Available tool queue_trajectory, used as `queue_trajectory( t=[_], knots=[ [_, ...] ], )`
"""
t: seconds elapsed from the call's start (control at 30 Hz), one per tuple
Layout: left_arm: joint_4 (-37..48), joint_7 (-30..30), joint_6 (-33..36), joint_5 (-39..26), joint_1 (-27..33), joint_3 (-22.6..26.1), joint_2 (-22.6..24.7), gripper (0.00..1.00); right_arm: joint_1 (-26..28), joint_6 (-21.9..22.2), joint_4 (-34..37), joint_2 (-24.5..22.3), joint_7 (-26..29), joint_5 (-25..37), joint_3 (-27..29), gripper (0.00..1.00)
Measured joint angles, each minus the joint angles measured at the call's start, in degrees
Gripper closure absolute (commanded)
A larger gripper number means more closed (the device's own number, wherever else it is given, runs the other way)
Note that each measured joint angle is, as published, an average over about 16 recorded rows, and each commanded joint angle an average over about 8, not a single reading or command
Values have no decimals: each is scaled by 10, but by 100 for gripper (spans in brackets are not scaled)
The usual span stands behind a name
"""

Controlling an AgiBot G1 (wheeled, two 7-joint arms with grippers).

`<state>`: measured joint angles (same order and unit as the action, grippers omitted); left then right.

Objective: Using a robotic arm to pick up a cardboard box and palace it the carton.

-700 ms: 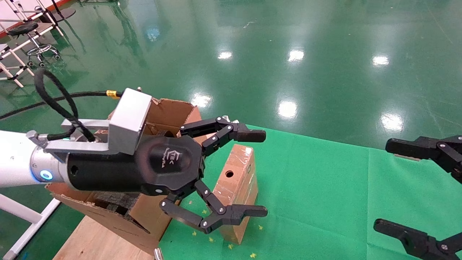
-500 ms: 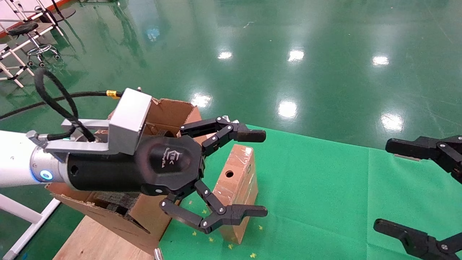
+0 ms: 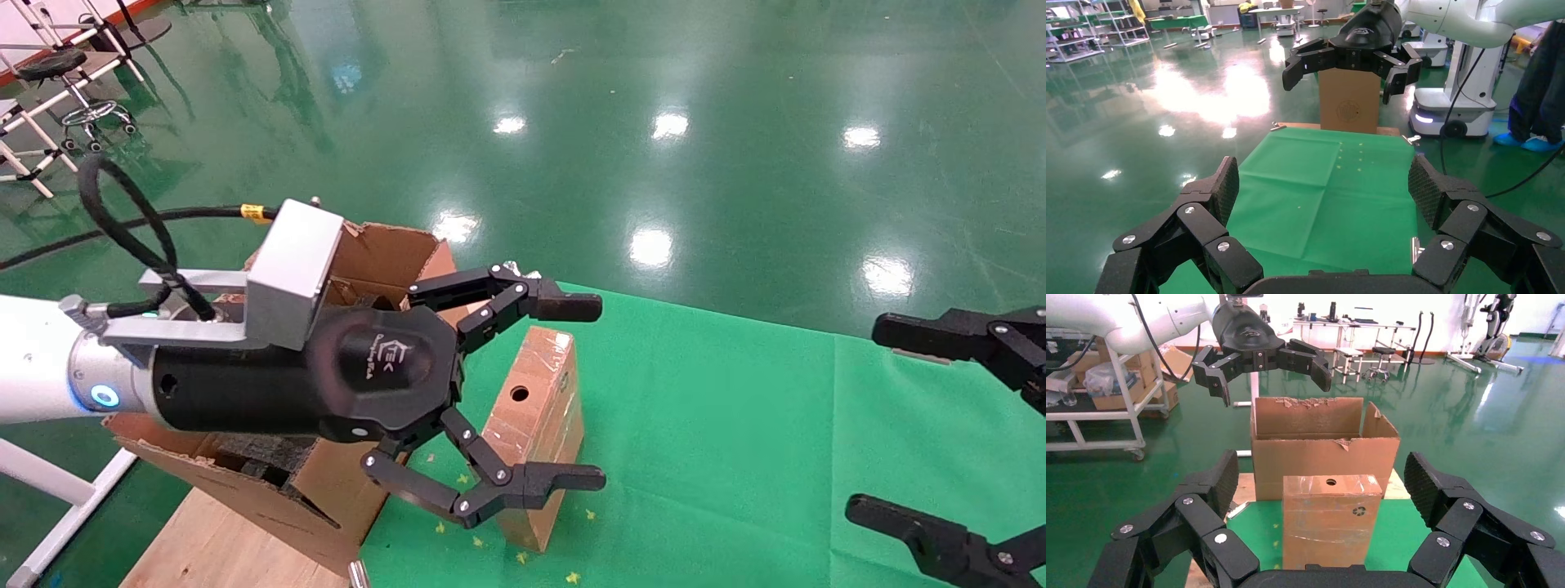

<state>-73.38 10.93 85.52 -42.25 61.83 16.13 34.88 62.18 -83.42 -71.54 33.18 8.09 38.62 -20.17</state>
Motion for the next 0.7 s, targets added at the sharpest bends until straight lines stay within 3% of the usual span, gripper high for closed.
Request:
queue_trajectory(
  t=[0.33, 0.7],
  knots=[
    [-8, 52, -9, -55, 39, 23, -14, 0, 0, 0, 0, 0, 0, 0, 0, 100],
    [-20, 199, -2, -214, 145, 103, -13, 0, 0, 0, 0, 0, 0, 0, 0, 100]
  ],
)
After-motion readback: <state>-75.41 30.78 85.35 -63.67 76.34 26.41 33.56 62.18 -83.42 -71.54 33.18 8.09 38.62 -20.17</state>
